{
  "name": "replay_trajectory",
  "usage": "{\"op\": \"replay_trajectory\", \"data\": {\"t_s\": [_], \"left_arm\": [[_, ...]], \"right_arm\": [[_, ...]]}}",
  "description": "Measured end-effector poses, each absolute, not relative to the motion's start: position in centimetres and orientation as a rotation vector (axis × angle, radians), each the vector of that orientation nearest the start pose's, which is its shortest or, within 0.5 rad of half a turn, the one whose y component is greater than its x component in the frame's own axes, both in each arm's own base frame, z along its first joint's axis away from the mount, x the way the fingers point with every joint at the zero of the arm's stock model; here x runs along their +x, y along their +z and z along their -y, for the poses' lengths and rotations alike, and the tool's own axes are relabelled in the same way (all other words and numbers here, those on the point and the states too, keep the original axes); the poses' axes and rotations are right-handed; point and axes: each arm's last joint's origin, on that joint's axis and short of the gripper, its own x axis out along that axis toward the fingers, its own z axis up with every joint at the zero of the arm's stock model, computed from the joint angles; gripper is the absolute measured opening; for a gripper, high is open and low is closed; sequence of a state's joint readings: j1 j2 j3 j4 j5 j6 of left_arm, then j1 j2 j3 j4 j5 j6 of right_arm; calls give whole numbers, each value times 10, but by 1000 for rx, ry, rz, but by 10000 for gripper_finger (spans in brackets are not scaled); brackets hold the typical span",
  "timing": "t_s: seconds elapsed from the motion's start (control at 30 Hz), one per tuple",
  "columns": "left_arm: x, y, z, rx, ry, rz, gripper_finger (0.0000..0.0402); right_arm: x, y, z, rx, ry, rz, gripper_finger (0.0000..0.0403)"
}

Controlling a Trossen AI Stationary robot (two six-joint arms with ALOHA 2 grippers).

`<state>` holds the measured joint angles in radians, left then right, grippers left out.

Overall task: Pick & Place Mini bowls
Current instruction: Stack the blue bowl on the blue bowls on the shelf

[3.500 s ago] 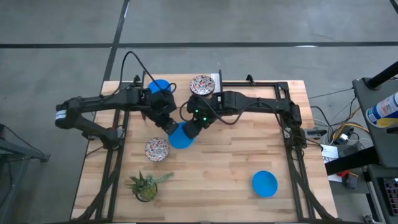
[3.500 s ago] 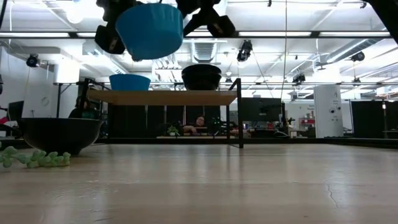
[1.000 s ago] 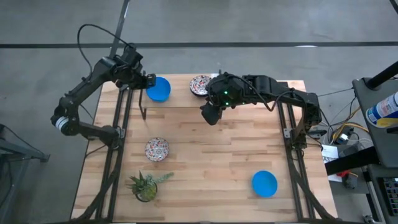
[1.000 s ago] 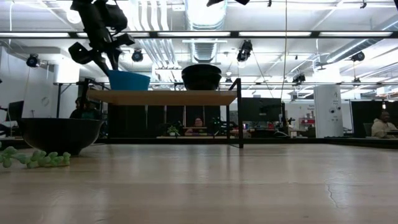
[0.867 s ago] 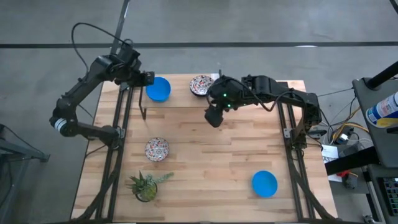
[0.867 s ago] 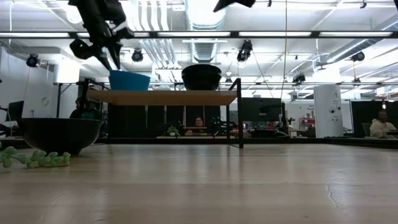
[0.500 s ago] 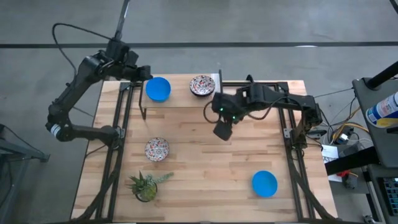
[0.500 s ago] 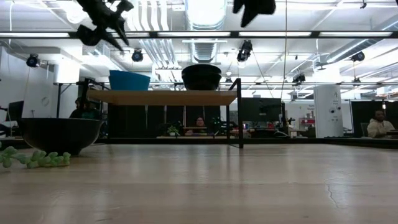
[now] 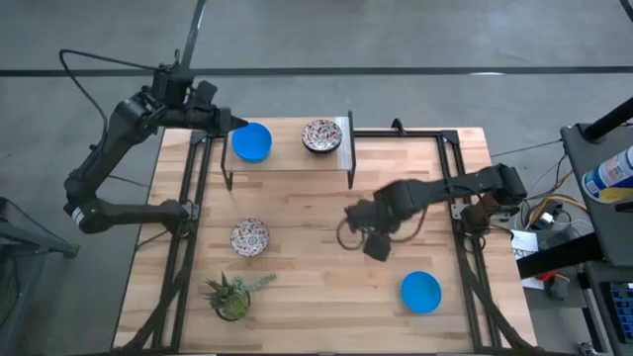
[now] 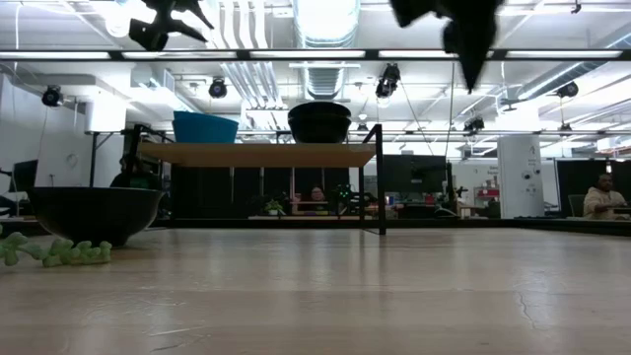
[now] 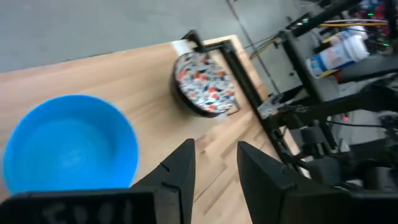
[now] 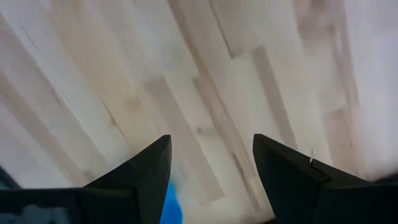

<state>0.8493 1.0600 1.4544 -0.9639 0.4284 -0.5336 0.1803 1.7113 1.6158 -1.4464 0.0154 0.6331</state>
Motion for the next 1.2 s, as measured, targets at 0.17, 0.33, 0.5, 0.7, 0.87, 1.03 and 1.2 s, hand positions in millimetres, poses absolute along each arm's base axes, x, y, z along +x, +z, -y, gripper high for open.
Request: {"op": "replay_trajectory", "data": {"t_s": [0.17,0.33,0.5,0.7,0.87,1.03,1.2], "left_arm": [[130,436,-116,-847,479,-332,110],[136,437,-111,-827,434,-333,110],[141,440,-108,-809,396,-313,110],[146,444,-104,-778,349,-285,110],[149,445,-101,-776,331,-281,110],[150,447,-101,-773,325,-264,110],[151,448,-101,-774,322,-253,110]], "right_arm": [[276,286,-81,320,-327,-1509,224],[243,275,-103,412,-318,-1405,224],[207,263,-114,540,-354,-1346,223],[166,245,-122,667,-439,-1363,223],[146,230,-128,740,-447,-1411,223],[136,218,-133,743,-478,-1466,223],[134,205,-133,775,-508,-1471,223]]}}
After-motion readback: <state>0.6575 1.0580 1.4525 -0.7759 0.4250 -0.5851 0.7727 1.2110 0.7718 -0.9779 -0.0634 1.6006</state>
